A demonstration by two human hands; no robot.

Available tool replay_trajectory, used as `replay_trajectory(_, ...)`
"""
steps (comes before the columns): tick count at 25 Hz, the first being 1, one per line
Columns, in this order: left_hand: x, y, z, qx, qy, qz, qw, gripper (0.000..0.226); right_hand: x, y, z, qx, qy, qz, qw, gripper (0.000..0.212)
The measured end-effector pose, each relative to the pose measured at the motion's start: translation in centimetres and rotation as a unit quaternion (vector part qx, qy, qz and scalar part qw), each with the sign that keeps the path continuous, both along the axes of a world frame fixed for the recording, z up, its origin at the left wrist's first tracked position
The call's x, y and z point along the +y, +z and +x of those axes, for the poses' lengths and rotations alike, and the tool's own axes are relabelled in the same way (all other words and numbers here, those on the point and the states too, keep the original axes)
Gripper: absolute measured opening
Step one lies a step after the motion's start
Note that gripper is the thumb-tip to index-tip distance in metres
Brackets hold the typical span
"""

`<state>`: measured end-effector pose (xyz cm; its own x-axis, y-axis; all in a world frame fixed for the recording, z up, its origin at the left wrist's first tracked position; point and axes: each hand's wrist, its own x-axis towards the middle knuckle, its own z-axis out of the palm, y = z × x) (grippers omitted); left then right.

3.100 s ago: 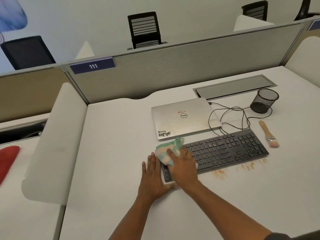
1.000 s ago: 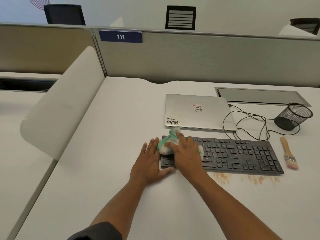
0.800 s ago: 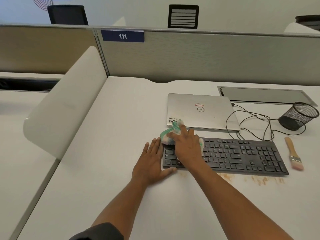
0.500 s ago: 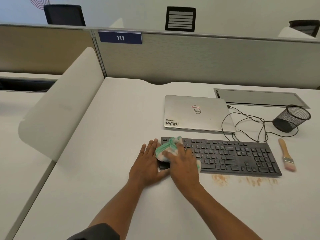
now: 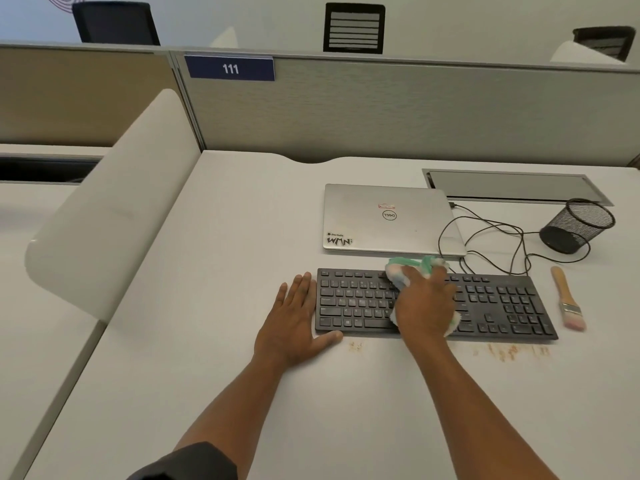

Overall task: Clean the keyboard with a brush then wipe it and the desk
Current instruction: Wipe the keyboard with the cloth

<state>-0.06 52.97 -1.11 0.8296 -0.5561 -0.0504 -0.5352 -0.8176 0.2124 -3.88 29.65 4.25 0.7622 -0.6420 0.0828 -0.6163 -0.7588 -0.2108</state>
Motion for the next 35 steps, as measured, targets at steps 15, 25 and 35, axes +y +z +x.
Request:
replay_trajectory(15,0.0,-0.3,0.1,-0.003,0.003,-0.020,1.000,0.114,5.0,0.4,-1.3,0.005,0.189,-0.022,0.982,0.043)
replay_trajectory(25,-0.1,-0.3,-0.1,-0.003,0.003,-0.028,1.000,0.113,-0.8,-0.2,-2.6,0.016,0.036,0.004,0.999,0.050)
replay_trajectory(35,0.0,-0.8,0.1,-0.011,0.004,-0.031,0.999,0.114,7.1,-0.2,-3.0,-0.019,0.161,0.019,0.987,0.047)
